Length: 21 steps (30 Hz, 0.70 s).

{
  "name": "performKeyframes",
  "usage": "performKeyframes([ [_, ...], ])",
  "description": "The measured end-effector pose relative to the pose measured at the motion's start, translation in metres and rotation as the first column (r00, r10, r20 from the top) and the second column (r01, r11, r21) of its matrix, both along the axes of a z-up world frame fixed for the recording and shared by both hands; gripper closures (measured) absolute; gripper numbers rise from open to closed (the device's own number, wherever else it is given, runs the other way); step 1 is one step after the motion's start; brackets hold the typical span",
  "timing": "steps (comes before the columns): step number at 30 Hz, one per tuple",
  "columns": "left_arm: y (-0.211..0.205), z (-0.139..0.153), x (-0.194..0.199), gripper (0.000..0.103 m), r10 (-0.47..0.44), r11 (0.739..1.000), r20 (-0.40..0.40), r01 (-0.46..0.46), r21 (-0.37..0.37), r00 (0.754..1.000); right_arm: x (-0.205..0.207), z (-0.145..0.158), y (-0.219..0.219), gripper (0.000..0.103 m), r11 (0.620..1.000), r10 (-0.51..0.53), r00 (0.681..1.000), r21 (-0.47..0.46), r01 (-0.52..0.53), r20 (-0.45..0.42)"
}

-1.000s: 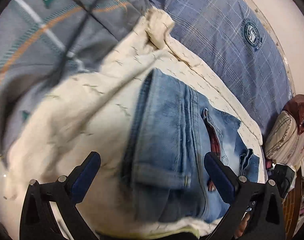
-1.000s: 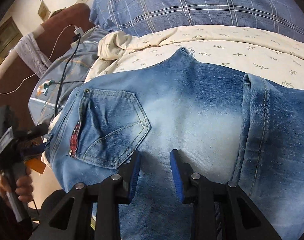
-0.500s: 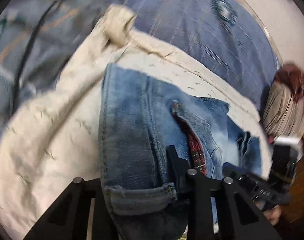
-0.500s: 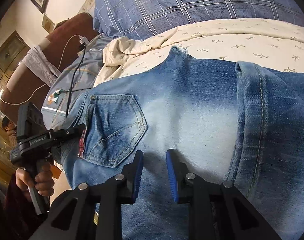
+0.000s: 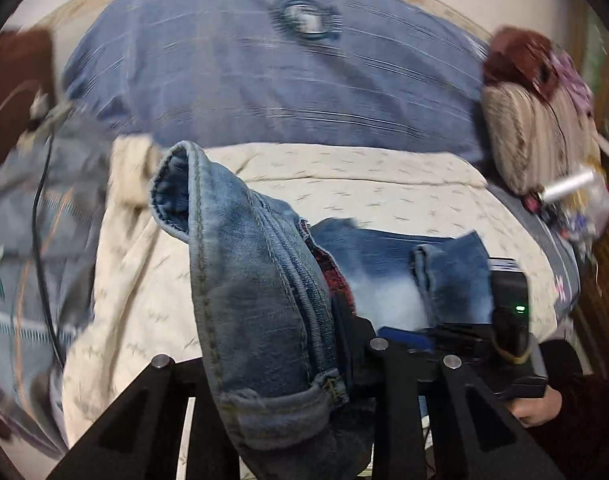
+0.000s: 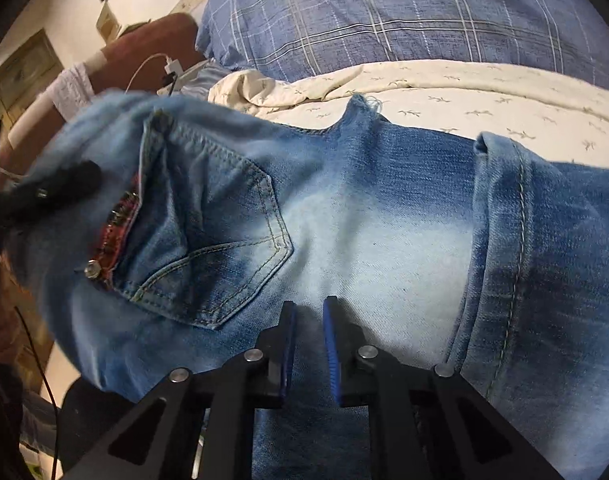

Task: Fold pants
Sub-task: 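Grasp the folded leg end with the left gripper and lift it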

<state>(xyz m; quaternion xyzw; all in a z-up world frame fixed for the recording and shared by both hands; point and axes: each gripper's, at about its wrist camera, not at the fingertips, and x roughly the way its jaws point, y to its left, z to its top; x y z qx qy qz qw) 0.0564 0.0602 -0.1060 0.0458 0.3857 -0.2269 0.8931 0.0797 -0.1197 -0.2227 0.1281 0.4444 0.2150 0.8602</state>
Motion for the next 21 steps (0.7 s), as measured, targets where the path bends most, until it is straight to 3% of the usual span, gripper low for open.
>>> performKeyframes([
  [6,-0.051,0.012,-0.002,0.077,-0.123,0.987,-0.011,0.124,0.1,0.992,-0.001,-0.006,-0.016,0.087,0.99,-0.024,1.0,0.137,0.026,-0.019],
  [10,-0.09,0.014,-0.003,0.078,-0.215,0.965,-0.028,0.216,0.147,0.976,-0.006,-0.009,-0.032,0.087,0.955,-0.011,0.999,0.297,0.023,-0.043],
  [14,-0.113,0.015,-0.005,0.083,-0.269,0.953,-0.044,0.272,0.132,0.962,-0.019,0.008,-0.056,0.084,0.939,0.009,0.998,0.344,0.015,-0.069],
  [19,-0.123,0.005,-0.004,0.083,-0.294,0.95,-0.075,0.3,0.091,0.953,-0.037,0.049,-0.122,0.083,0.928,-0.059,0.998,0.368,0.056,-0.004],
  [21,-0.13,0.001,-0.004,0.083,-0.302,0.948,-0.087,0.309,0.075,0.949,-0.034,0.059,-0.144,0.071,0.897,-0.066,0.998,0.439,0.062,-0.007],
])
